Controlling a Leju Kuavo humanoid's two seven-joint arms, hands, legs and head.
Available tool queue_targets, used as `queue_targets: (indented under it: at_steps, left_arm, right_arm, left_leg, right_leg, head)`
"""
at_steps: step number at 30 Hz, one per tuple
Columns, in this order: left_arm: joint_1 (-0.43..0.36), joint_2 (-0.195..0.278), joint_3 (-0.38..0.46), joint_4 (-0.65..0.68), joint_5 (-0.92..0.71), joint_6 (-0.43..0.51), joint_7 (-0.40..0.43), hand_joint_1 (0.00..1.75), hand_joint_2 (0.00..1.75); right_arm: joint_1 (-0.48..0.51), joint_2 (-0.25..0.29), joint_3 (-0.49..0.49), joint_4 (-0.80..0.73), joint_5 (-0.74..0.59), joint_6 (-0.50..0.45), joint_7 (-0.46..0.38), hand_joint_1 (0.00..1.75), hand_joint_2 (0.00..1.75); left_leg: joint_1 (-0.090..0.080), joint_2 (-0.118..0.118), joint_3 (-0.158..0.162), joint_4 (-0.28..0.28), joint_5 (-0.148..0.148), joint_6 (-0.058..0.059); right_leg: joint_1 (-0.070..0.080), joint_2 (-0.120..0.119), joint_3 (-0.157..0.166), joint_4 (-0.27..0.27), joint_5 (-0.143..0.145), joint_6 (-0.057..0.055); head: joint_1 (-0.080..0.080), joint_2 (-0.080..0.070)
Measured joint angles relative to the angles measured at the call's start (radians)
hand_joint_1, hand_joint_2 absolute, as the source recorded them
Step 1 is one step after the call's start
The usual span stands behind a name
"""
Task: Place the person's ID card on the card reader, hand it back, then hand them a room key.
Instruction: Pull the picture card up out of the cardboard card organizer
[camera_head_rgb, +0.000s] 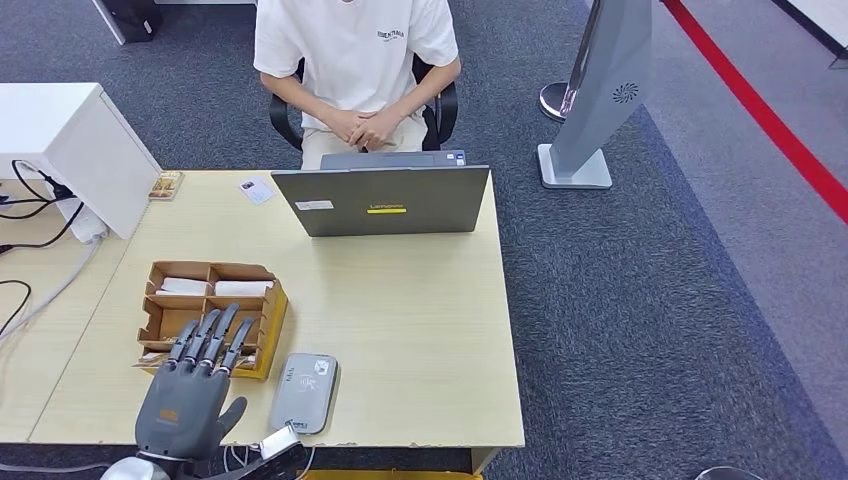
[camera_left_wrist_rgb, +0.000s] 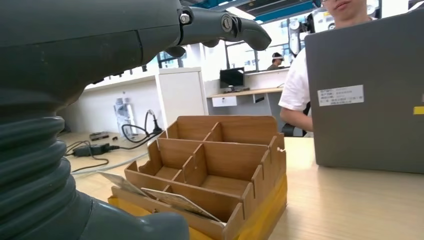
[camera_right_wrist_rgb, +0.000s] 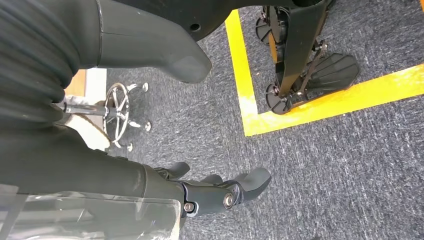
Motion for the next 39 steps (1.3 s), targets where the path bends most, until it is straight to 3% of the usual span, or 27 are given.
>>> queue_targets:
  at_steps: [11, 39]
  left_arm:
    - [0.031, -0.042, 0.057, 0.056, -0.029, 0.032, 0.056, 0.00, 1.75]
    - [0.078, -0.120, 0.220, 0.165, -0.111, 0.148, 0.098, 0.00, 1.75]
  right_arm:
    - [0.003, 0.005, -0.013, -0.009, 0.030, 0.000, 0.004, 0.00, 1.75]
    - [0.003, 0.006, -0.025, -0.016, 0.086, 0.002, 0.005, 0.00, 1.75]
  left_leg:
    - [0.000, 0.000, 0.000, 0.000, 0.000, 0.000]
    - [0.000, -0.001, 0.000, 0.000, 0.000, 0.000]
  right_leg:
    - [0.000, 0.000, 0.000, 0.000, 0.000, 0.000]
    - [0.000, -0.001, 0.000, 0.000, 0.000, 0.000]
  head:
    - [0.000, 0.000]
    - [0.000, 0.000]
